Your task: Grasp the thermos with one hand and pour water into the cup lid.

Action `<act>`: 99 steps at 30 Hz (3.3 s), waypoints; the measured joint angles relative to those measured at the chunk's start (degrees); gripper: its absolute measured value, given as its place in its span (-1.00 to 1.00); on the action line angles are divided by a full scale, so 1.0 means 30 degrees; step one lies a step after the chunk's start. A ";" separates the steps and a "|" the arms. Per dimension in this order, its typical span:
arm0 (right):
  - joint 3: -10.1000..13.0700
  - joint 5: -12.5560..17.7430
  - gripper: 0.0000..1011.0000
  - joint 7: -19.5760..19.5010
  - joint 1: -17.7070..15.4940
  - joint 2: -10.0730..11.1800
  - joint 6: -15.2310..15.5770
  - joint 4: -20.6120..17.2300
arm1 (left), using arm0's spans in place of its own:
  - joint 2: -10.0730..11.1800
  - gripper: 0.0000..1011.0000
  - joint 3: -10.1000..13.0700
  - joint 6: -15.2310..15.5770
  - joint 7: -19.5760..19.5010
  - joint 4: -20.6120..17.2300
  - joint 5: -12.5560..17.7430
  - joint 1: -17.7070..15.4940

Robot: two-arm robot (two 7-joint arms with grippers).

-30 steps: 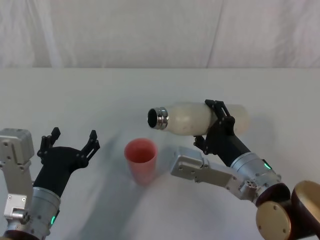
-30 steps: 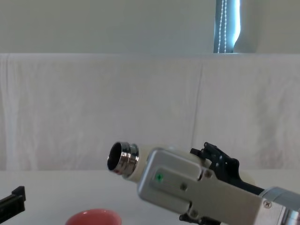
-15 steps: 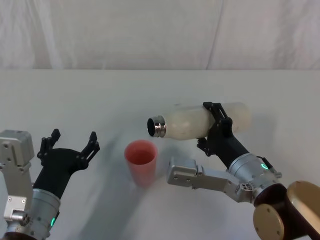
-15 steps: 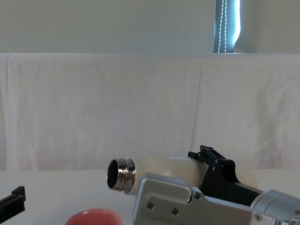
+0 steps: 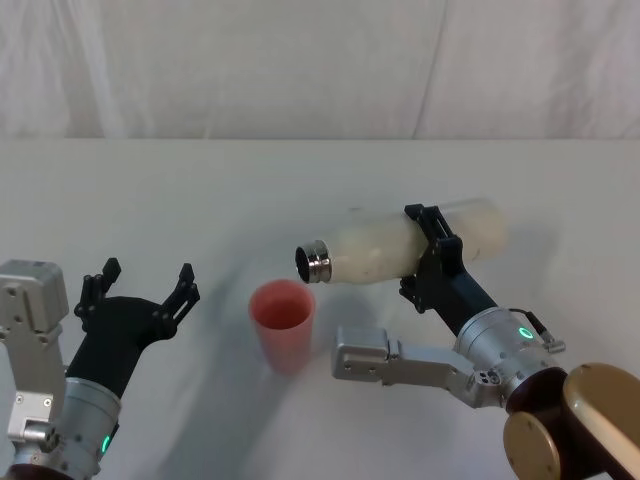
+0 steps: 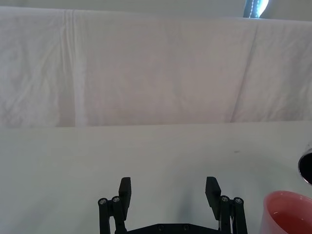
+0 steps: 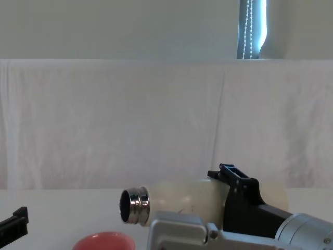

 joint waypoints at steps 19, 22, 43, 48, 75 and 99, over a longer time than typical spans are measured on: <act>-0.0440 -0.1117 0.90 0.0107 0.0069 0.0332 0.0423 -0.0423 | -0.0001 0.98 -0.0001 0.0001 0.0000 0.0000 0.0000 0.0000; -0.0466 -0.1188 0.90 0.0154 0.0077 0.0352 0.0452 -0.0446 | 0.0000 0.98 -0.0001 0.0001 -0.0001 0.0000 0.0001 0.0000; -0.0778 -0.1864 0.90 0.0591 0.0188 0.0577 0.0699 -0.0849 | -0.0001 0.98 -0.0001 0.0001 0.0000 0.0000 0.0000 0.0000; -0.0830 -0.1976 0.90 0.0653 0.0190 0.0635 0.0756 -0.0957 | 0.0000 0.98 -0.0001 0.0000 0.0000 0.0000 0.0000 0.0000; -0.1012 -0.2496 0.90 0.0965 0.0207 0.0820 0.0978 -0.1522 | -0.0001 0.98 -0.0002 0.0001 0.0000 -0.0001 0.0000 0.0000; -0.1230 -0.2923 0.90 0.1421 0.0502 0.1057 0.1063 -0.1732 | -0.0002 0.98 -0.0001 0.0000 0.0000 0.0000 0.0000 0.0000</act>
